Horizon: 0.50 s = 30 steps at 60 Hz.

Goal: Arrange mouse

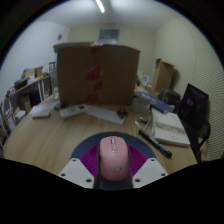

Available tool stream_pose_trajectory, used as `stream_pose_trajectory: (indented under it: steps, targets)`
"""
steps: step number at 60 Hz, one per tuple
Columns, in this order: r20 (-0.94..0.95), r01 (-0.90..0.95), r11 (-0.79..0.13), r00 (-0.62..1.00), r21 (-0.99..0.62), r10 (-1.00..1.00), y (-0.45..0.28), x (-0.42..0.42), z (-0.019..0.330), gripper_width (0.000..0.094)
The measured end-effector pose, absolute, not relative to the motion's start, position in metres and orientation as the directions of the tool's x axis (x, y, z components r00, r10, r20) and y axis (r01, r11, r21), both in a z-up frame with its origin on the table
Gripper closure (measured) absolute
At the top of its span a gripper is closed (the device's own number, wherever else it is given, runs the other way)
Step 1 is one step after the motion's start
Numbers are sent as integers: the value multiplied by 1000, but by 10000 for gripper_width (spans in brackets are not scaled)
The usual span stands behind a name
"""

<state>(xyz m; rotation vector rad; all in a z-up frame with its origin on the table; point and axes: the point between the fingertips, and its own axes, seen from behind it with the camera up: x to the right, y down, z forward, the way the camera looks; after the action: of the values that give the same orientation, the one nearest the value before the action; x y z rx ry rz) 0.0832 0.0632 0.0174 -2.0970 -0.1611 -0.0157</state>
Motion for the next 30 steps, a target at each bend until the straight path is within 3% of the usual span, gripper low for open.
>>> stream_pose_trajectory:
  steps: [3, 4, 8, 15, 21, 22, 30]
  targets:
    - [69, 117, -554, 992, -824, 107, 63, 89, -5, 566]
    - [62, 114, -579, 992, -808, 109, 61, 89, -13, 517]
    - [34, 99, -586, 992, -804, 121, 65, 89, -14, 514]
    - [7, 83, -640, 993, -764, 120, 65, 87, -15, 361]
    - [6, 65, -652, 996, -756, 93, 66, 96, 3, 44]
    - [2, 59, -648, 996, -759, 89, 64, 96, 9, 83]
    - [-62, 24, -722, 994, -691, 93, 1, 83, 68, 100]
